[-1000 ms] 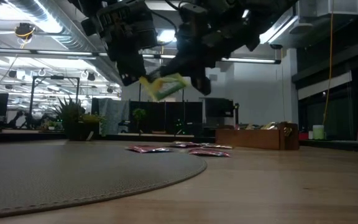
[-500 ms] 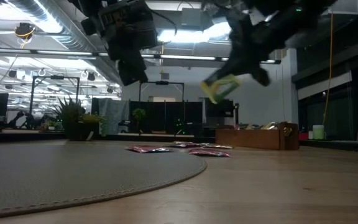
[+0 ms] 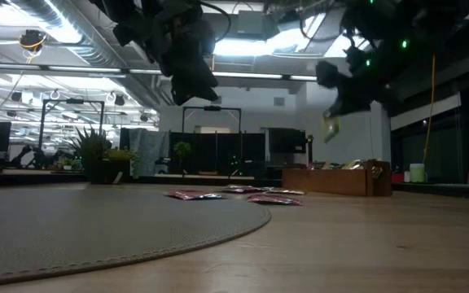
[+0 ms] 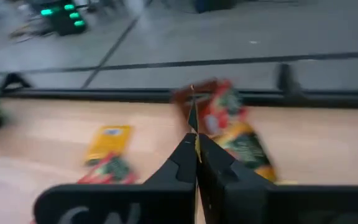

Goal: Pick & Place Tea
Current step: Put the yellow tea bag into the bottom section of the wooden organizer

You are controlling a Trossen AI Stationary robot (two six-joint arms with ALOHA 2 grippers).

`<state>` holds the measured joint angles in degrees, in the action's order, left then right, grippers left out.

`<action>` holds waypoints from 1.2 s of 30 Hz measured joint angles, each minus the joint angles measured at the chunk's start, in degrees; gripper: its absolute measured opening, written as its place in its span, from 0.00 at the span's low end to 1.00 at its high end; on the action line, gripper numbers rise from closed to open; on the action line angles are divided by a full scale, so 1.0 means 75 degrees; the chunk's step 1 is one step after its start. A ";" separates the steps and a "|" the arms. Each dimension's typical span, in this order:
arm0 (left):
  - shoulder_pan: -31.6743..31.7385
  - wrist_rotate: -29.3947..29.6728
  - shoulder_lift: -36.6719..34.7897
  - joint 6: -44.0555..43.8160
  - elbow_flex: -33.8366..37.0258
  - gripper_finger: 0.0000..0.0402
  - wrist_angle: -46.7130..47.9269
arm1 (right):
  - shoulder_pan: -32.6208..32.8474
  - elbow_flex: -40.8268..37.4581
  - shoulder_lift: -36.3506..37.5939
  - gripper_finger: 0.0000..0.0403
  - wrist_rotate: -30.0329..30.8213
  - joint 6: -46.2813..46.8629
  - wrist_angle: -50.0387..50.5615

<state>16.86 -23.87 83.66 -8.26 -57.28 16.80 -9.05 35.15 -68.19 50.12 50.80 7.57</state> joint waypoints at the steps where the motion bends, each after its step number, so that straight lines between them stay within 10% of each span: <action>1: 0.0000 0.0080 0.0000 -0.0002 0.0000 0.35 -0.0004 | -0.0097 -0.0106 -0.0020 0.01 0.0080 0.0192 0.0004; 36: 0.0029 0.0781 0.0047 0.0669 0.0001 0.35 -0.0580 | -0.2079 -0.1165 -0.0057 0.00 -0.2557 -0.0678 -0.3231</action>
<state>17.08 -18.00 84.01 -3.24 -57.27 12.45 -24.64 26.41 -68.62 30.94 45.72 -16.67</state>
